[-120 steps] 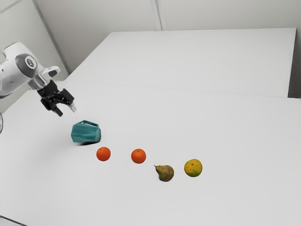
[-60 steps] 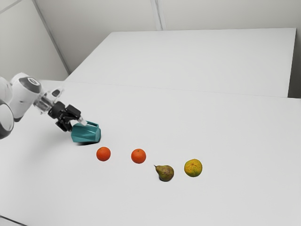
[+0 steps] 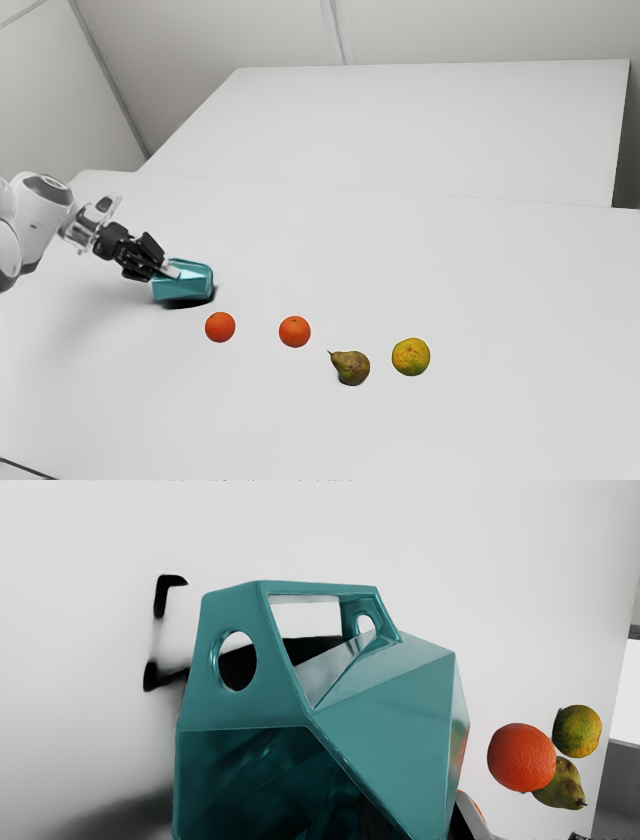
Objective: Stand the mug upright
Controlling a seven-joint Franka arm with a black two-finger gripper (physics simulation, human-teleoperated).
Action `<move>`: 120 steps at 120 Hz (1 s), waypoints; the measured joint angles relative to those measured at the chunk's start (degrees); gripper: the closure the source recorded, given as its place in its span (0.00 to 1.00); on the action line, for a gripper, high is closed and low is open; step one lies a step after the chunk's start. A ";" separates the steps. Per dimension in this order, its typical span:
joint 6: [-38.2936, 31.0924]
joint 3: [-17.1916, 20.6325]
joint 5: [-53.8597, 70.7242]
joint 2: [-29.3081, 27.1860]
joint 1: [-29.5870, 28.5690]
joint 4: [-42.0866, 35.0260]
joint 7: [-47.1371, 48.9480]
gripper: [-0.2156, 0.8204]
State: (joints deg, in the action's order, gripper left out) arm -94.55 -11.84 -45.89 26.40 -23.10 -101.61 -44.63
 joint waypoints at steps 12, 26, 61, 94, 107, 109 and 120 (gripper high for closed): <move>0.37 -0.02 -0.98 -0.58 0.48 0.00 -0.31 0.88; 0.91 -0.03 -2.53 -1.52 1.46 -0.01 -0.64 0.93; 1.34 0.05 -3.02 -3.49 3.61 0.55 -0.99 0.96; -4.57 0.46 7.91 -9.41 9.84 0.00 0.16 0.96; -10.08 0.16 15.99 -13.30 13.70 -3.54 1.94 0.96; -10.93 0.16 17.41 -13.62 14.19 -3.84 2.28 0.97; -15.51 0.09 24.20 -14.56 16.33 -5.15 4.02 0.97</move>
State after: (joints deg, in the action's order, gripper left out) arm -110.05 -11.75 -21.69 11.84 -6.77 -106.76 -40.61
